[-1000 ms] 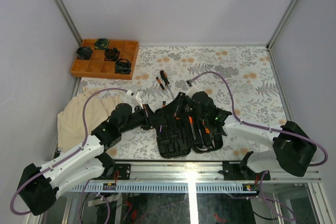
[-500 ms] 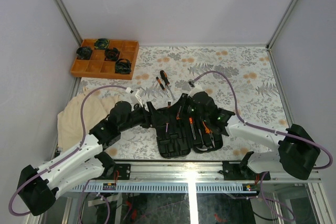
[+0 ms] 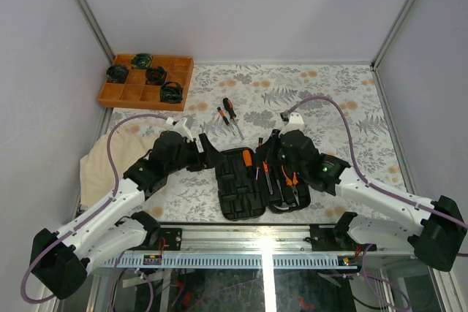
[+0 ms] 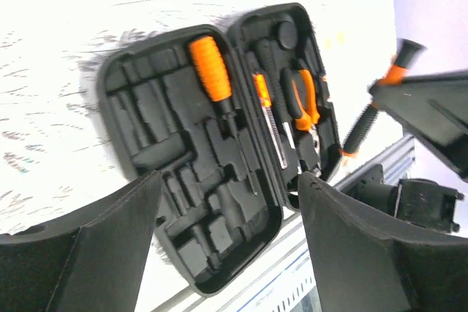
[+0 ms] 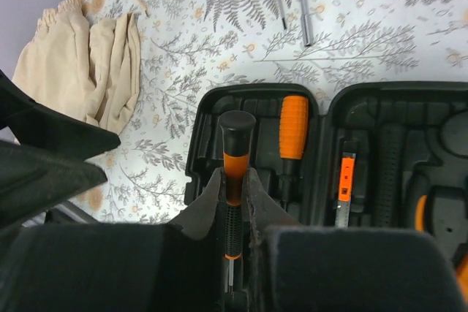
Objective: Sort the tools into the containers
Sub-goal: Place the screwdriver in the storage box.
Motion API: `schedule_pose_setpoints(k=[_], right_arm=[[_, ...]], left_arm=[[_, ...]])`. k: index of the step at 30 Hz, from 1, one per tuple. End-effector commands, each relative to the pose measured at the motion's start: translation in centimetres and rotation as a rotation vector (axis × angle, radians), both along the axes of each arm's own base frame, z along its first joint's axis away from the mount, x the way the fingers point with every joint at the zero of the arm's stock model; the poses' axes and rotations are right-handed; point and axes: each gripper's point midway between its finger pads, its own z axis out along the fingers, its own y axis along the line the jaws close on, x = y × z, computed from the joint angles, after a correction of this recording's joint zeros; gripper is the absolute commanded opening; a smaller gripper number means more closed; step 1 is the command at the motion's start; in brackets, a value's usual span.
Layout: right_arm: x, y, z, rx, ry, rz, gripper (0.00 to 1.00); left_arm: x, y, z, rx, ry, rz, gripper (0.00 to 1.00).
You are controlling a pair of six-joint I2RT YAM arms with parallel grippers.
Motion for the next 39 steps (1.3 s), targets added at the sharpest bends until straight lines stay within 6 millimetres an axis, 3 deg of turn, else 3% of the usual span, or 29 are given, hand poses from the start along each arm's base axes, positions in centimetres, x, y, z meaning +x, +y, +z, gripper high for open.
schedule_pose_setpoints(k=[1,6,13,19,24,31,39], right_arm=[[0.5,-2.2,1.6,-0.063,-0.092,-0.042,0.00],[0.4,-2.7,1.6,-0.098,-0.097,-0.039,0.00],[0.4,-1.8,1.2,-0.084,-0.073,-0.013,0.00],[-0.1,0.8,0.5,-0.071,-0.011,0.087,0.00],[-0.4,2.6,-1.8,-0.078,0.091,0.130,0.00],[-0.1,4.2,-4.3,-0.088,0.190,0.120,0.00],[-0.7,8.1,-5.9,-0.042,0.267,0.212,0.00]], left_arm=[[1.4,2.0,1.0,0.059,-0.024,0.061,0.75],[2.2,3.7,1.9,0.124,-0.056,0.118,0.77],[2.5,5.9,2.5,0.245,-0.091,0.164,0.78],[2.6,6.7,2.6,0.265,-0.110,0.188,0.78],[2.7,7.1,2.2,0.295,-0.096,0.204,0.77],[3.3,11.2,3.5,0.444,-0.166,0.342,0.82],[3.2,10.7,3.4,0.404,-0.170,0.337,0.83]])
